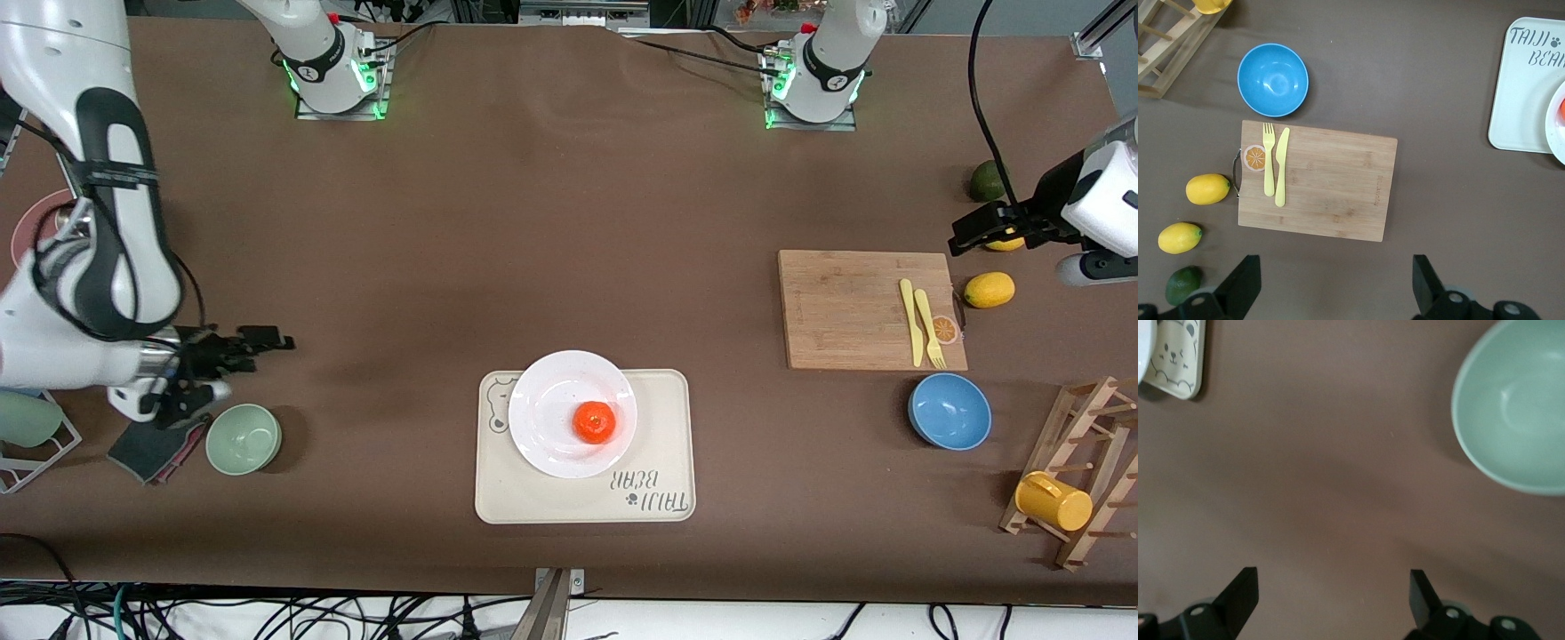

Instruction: Place orange and plate with both arms

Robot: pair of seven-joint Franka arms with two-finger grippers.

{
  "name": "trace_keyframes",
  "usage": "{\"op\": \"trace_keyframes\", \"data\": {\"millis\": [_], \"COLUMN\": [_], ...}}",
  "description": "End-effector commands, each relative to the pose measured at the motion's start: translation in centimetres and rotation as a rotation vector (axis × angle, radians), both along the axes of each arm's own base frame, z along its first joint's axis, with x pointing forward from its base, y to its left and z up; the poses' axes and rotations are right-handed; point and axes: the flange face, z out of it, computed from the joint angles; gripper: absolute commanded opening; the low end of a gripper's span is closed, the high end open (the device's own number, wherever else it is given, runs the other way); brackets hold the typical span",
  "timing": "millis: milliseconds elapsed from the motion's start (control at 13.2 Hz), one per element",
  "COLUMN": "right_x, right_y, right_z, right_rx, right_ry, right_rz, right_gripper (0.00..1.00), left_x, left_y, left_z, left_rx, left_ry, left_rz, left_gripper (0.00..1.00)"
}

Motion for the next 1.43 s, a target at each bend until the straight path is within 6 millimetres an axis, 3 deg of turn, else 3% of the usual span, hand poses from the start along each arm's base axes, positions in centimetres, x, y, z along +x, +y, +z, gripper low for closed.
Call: {"op": "trace_keyframes", "data": {"millis": [0,151,302,377,604,830,1208,1358], "right_x": [-1.2,-1.9,-2.7,-2.6,-2.6,-3.0,-3.3,-4.4], "right_y": [-1.9,-4.3,-5.6,-5.3,-4.8,-4.8,-3.0,0.4], "right_z": [3.1,5.9,6.9,9.1,12.3,12.5,13.8,15.7], "right_rx": [-0.087,-0.142,-0.171,-0.187,-0.221,-0.216,-0.231,-0.303], "right_ry": [0.033,0.018,0.057,0.047,0.089,0.117,0.126,0.096], "right_rz": [0.042,0.027,0.025,0.021,-0.023,-0.022,-0.051,-0.048], "right_gripper": [1.00,1.00,1.00,1.00,1.00,1.00,1.00,1.00], "left_x": [0.2,0.2,0.2,0.2,0.2,0.2,0.2,0.2], "left_y": [0.1,0.2,0.1,0.1,0.5,0.6,0.5,0.4], "left_z": [0.5,0.6,0.5,0.5,0.6,0.6,0.6,0.6], "left_rx": [0.012,0.012,0.012,0.012,0.011,0.011,0.011,0.011], "left_ry": [-0.001,-0.003,-0.001,-0.001,-0.003,-0.003,-0.003,-0.001], "left_rz": [0.000,0.002,0.000,-0.003,0.000,0.000,0.000,-0.001], "left_gripper": [1.00,1.00,1.00,1.00,1.00,1.00,1.00,1.00]}}
